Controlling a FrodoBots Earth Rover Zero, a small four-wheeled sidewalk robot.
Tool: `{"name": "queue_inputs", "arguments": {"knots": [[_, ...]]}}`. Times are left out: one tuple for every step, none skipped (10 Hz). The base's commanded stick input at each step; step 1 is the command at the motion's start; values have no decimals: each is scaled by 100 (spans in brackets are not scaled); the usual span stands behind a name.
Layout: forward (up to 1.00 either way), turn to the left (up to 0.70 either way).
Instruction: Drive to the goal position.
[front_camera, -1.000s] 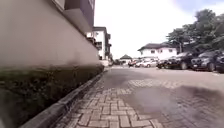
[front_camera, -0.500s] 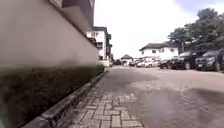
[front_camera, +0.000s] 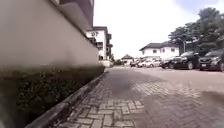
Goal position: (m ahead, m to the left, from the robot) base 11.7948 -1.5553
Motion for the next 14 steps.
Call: {"name": "queue_inputs", "arguments": {"knots": [[69, 3], [69, 3], [69, 3], [69, 3], [69, 3], [69, 3], [69, 3], [69, 3], [69, 3], [69, 3], [69, 3], [69, 3], [69, 3], [69, 3]]}}
